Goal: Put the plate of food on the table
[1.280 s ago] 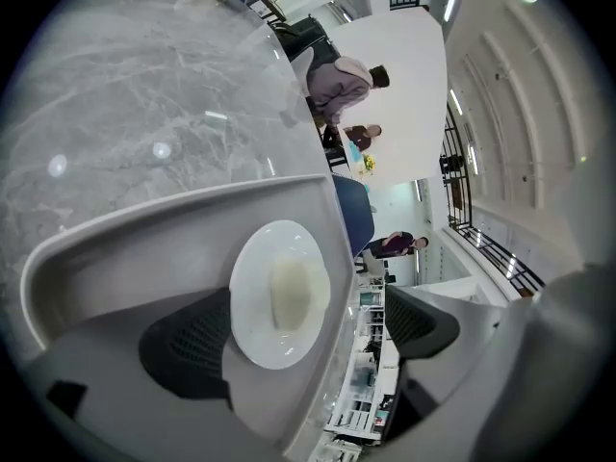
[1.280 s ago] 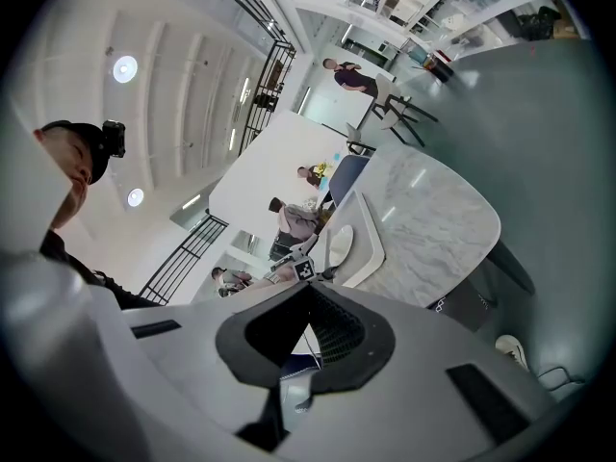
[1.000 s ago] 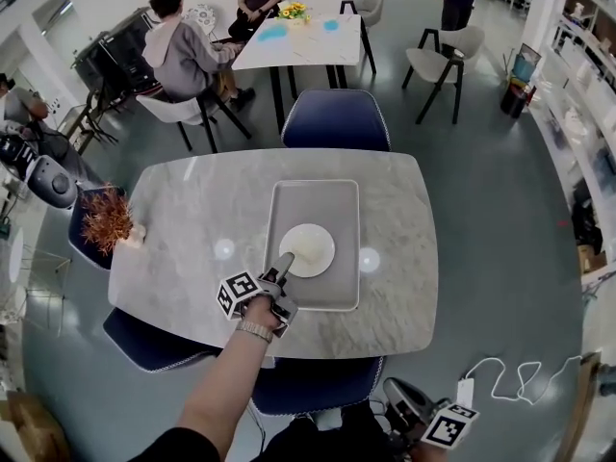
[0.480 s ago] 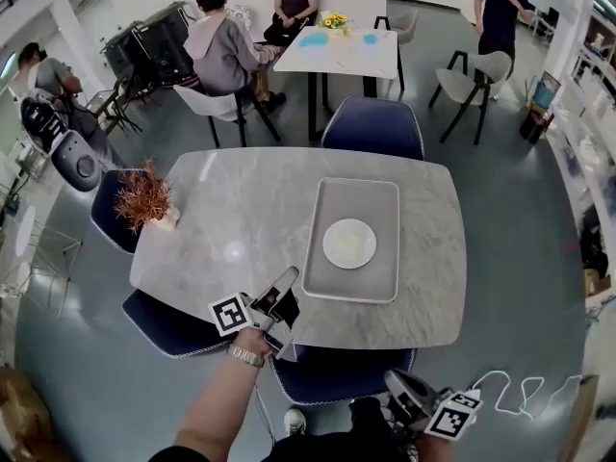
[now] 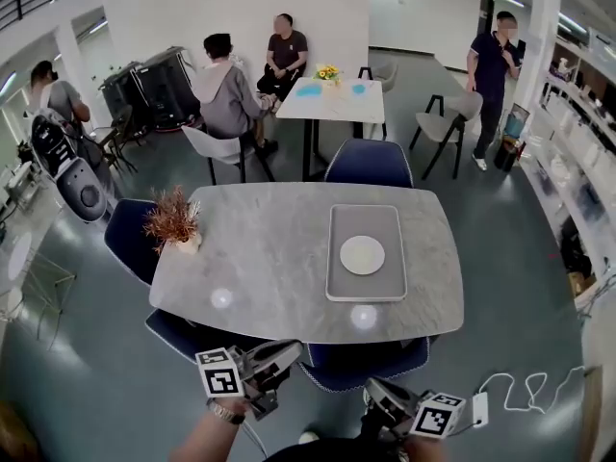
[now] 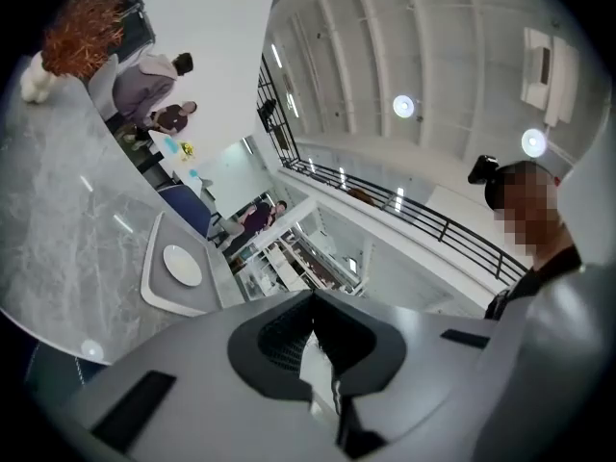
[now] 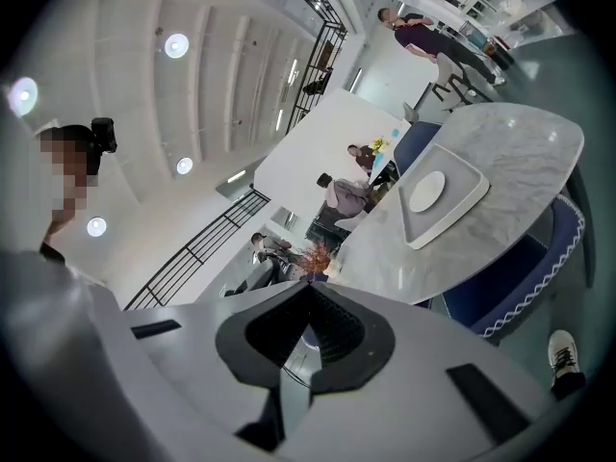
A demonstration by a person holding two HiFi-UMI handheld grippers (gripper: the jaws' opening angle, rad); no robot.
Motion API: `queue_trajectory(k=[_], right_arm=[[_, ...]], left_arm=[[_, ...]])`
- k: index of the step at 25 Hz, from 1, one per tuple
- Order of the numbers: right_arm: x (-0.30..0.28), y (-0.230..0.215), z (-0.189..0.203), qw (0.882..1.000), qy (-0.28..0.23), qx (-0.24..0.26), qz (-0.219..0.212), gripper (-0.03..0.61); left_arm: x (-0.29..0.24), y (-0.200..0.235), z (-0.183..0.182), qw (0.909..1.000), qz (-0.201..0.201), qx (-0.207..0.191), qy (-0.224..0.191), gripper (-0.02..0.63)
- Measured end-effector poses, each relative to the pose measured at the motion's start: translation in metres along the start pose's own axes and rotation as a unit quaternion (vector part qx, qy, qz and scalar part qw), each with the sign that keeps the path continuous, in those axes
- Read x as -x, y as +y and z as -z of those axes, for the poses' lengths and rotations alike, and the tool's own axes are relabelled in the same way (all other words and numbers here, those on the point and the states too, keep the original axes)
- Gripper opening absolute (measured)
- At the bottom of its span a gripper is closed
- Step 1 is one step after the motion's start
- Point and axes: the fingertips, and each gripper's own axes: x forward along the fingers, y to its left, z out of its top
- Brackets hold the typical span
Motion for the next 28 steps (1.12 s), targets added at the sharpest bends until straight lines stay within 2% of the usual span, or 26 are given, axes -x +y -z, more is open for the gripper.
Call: queue_trajectory(k=[4,9,13,19,28], right_arm=[[-0.003,0.019,0.042,1.0,-0.005,0.001,0.003,0.011],[0.004,0.036,0.078,1.0,-0.007,0.0,0.013,0.011],[0.02,0.048,0.091,1.0,-0.006,0.014,0.026,0.011],[0.049,0.047,0.099,0.999,-0.015,0.017,0.039,0.011],[0.105,0.049,0.095,1.0,0.002,0.019,0.02,0.011]], left_arm=[[0.042,-0.031,0.049,0.9981,0.012,-0.015,0.059,0.008],[0.079,-0.061,0.092,0.996,0.009,-0.014,0.087,0.008],[0.093,-0.076,0.121,0.9953,0.004,0.0,0.097,0.008],[0.091,-0.102,0.152,0.9946,0.034,0.032,0.093,0.008],[0.053,-0.138,0.19,0.9946,0.023,0.025,0.098,0.008]])
